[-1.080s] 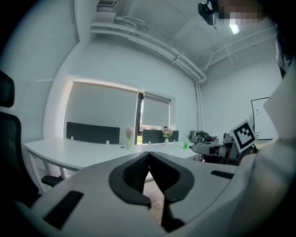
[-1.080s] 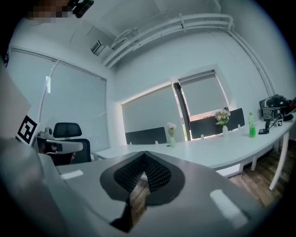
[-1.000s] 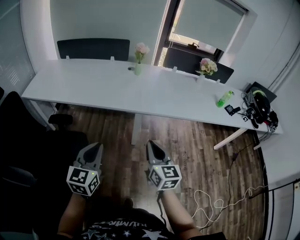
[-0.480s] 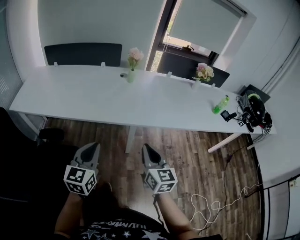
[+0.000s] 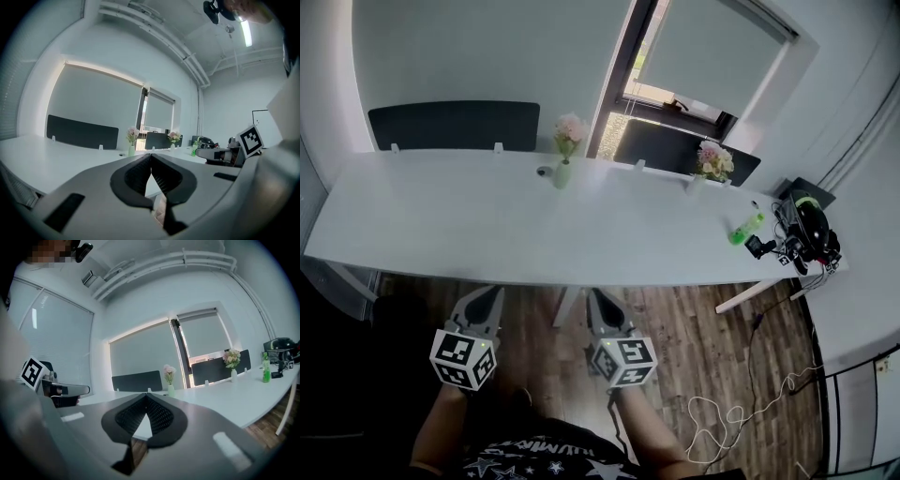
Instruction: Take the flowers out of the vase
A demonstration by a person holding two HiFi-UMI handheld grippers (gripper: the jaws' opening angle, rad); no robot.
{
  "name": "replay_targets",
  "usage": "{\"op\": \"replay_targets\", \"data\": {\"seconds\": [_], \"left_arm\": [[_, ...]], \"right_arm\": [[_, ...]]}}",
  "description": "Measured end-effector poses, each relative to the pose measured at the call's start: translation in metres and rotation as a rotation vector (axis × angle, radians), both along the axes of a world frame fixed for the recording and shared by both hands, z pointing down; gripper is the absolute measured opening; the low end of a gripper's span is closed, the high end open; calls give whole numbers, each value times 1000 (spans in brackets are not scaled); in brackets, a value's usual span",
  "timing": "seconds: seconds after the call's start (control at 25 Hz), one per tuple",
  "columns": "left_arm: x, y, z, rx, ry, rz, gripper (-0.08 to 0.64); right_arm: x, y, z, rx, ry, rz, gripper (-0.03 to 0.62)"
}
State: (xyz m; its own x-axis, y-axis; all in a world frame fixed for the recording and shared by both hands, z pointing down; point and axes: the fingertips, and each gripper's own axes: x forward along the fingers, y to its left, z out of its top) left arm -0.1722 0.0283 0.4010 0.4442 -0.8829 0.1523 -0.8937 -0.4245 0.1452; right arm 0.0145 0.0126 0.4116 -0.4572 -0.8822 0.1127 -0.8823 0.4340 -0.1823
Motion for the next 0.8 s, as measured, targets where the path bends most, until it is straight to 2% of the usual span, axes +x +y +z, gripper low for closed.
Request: {"op": "replay_targets", "data": {"seconds": [0.36,0.64,0.8], "left_arm": [[-34,-41,14,-10,29,54,9],[-40,-60,22,-23,28,93,9],[-36,-74,25,-34,49,95,9]], "right_arm": [[-30,-37,15,-28,17,41,2],[-44,-52,17,-40,23,35,3],[-34,-70,17,-32,21,74,3]]}}
